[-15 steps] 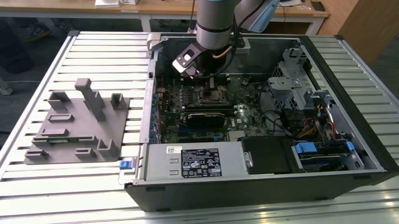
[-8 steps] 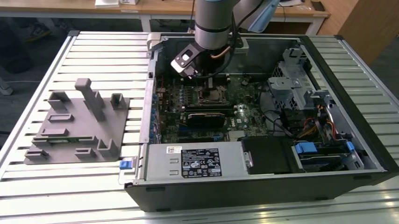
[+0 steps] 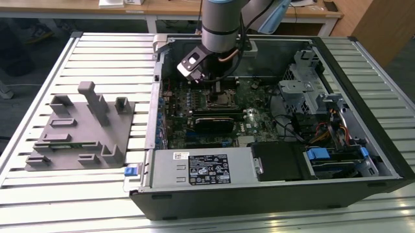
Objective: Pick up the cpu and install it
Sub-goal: 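Close the cpu cover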
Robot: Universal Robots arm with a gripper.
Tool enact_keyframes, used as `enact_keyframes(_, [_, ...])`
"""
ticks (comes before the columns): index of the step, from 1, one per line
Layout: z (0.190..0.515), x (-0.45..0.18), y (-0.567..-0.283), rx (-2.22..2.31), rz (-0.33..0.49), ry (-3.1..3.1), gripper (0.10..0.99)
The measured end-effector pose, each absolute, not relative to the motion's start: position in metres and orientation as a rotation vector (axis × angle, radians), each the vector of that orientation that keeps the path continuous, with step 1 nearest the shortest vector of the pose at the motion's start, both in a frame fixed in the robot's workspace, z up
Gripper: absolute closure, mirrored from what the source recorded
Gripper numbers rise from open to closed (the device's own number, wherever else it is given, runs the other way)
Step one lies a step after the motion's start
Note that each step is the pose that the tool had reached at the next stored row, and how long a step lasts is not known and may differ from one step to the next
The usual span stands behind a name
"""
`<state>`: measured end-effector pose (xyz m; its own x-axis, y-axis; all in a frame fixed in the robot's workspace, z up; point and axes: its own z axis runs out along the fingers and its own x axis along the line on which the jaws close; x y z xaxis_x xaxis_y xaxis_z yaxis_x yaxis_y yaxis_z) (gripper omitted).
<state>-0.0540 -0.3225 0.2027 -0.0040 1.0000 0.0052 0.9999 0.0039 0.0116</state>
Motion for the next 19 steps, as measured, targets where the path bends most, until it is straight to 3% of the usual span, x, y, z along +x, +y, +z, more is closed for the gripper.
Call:
enact_keyframes(13, [0.198,-0.045,-0.323,2.214,0.018,2.222,0.98])
enact_keyframes(19, [0.213,-0.045,-0.322,2.214,0.019,2.222,0.98])
